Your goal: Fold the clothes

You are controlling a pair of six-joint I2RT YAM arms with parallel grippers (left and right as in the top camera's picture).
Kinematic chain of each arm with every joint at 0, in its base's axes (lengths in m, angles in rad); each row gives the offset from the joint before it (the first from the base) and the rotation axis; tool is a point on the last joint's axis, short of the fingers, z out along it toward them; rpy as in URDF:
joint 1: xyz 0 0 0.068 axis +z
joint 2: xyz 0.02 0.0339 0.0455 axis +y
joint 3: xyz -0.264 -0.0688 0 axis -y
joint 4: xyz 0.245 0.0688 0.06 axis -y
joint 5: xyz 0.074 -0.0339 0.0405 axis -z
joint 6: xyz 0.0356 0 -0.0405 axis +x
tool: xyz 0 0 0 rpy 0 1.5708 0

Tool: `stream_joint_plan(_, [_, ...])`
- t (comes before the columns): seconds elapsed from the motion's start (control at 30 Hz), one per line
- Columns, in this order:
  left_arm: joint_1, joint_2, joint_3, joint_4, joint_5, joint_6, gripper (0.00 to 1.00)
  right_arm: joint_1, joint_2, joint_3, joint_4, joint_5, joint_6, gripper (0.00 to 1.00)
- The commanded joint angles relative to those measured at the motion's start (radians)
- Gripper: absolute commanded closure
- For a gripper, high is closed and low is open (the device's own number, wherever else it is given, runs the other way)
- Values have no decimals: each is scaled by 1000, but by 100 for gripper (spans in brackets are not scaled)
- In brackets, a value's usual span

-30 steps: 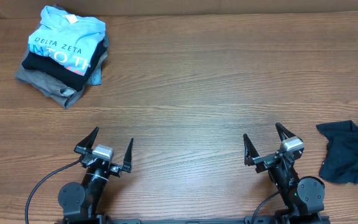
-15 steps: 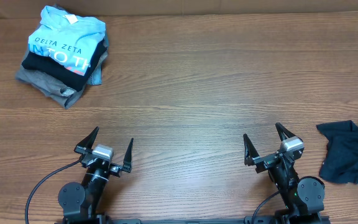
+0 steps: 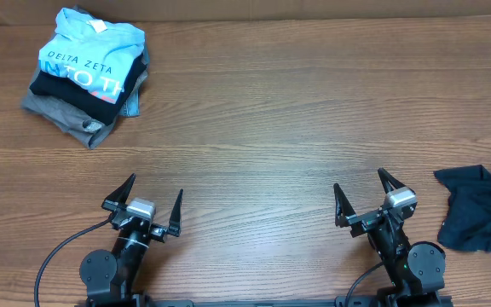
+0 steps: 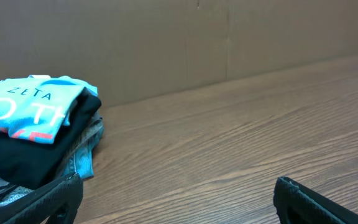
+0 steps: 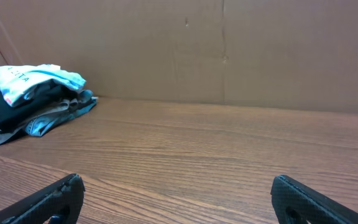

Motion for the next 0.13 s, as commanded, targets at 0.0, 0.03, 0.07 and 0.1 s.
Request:
stream_joint_plan(0.0, [-6,-12,-3,-1,11,-14,0,-4,-10,-10,6,-2,0,0])
stream_joint_plan(0.03, [-6,-12,-3,-1,11,-14,0,-4,-10,-10,6,-2,0,0])
stream_joint_plan(0.07, [-6,-12,-3,-1,11,-14,0,-4,-10,-10,6,-2,0,0])
stream_joint_plan(0.1, [-6,-12,-3,-1,11,-14,0,-4,-10,-10,6,-2,0,0])
